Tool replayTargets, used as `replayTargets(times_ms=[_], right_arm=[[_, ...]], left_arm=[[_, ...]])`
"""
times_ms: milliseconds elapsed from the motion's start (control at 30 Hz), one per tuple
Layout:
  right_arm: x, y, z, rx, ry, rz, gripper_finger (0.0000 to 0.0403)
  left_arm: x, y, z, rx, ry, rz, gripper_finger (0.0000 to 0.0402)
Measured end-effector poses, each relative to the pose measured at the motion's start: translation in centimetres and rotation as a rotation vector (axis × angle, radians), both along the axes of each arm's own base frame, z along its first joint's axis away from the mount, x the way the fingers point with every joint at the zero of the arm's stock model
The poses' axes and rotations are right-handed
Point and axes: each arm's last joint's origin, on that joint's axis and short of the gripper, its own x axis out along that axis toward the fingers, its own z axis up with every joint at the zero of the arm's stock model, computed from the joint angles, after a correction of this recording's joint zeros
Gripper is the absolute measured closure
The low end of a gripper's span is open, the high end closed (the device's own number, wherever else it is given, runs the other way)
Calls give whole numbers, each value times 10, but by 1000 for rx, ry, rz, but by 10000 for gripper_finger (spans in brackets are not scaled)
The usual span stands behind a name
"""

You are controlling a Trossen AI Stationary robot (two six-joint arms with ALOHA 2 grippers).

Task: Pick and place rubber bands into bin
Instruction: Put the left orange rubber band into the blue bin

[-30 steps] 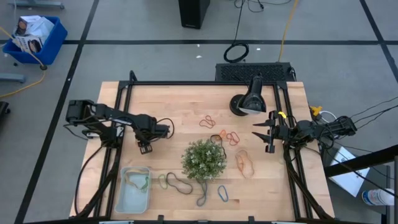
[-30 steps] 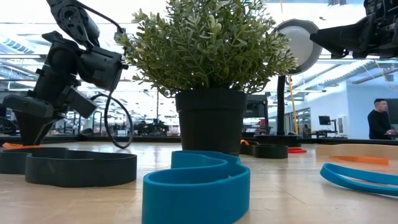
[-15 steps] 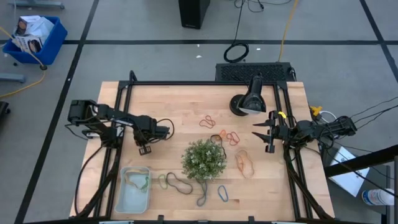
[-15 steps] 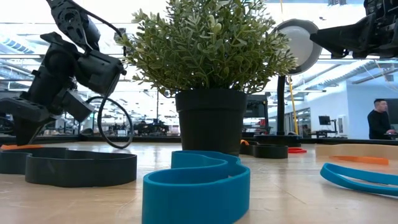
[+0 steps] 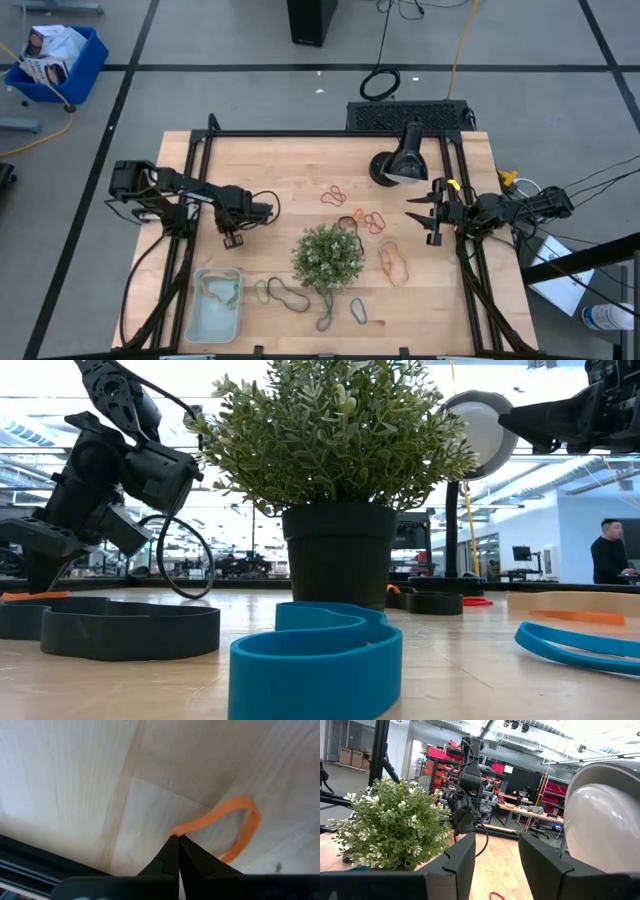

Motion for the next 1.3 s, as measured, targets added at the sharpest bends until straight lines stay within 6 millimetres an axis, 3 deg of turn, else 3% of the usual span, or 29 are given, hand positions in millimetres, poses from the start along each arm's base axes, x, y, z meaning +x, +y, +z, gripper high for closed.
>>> replayTargets(times_ms=[300,700,1133,1300], right_arm=[[0,0,0,0,0,0,257],[0,0,0,0,0,0,257],[0,0,0,0,0,0,257],[0,0,0,0,0,0,257]], left_arm=[[1,0,0,11,-7,3,358],[4,2,1,73,-30,-2,360],[4,1,1,49,-28,-41,297],[4,-1,0,21,-29,-55,294]])
